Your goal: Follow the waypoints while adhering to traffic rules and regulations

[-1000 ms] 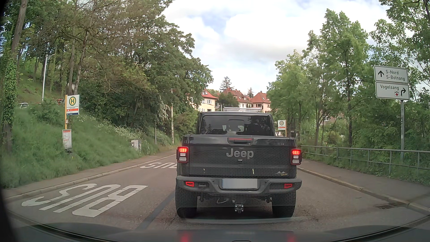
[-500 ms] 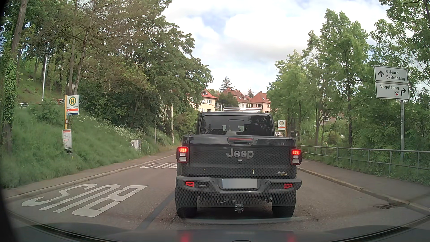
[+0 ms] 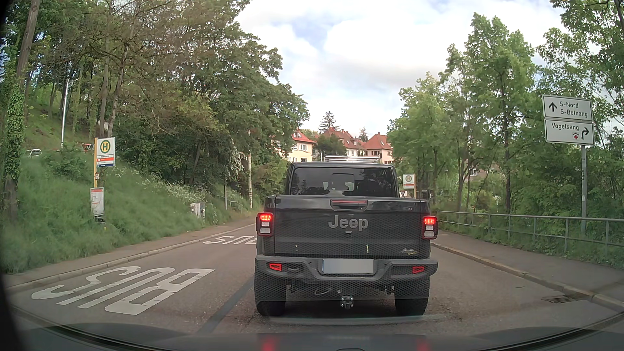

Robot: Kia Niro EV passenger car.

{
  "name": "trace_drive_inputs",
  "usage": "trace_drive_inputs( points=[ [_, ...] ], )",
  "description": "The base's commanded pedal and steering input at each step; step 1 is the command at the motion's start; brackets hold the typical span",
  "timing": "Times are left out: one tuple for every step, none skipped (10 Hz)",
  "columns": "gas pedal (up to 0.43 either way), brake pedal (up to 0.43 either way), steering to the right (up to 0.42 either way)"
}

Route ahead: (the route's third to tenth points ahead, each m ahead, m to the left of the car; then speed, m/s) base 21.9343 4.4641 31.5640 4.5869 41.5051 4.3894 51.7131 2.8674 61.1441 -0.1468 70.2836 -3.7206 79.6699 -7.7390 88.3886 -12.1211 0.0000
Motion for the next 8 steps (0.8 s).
trace_drive_inputs(
  points=[
    [0.0,0.0,0.004],
    [0.0,0.0,0.004],
    [0.0,0.0,0.004],
    [0.0,0.0,0.004],
    [0.0,0.0,0.004],
    [0.0,0.0,0.004],
    [0.0,0.0,0.004],
    [0.0,0.0,0.004]
  ],
)
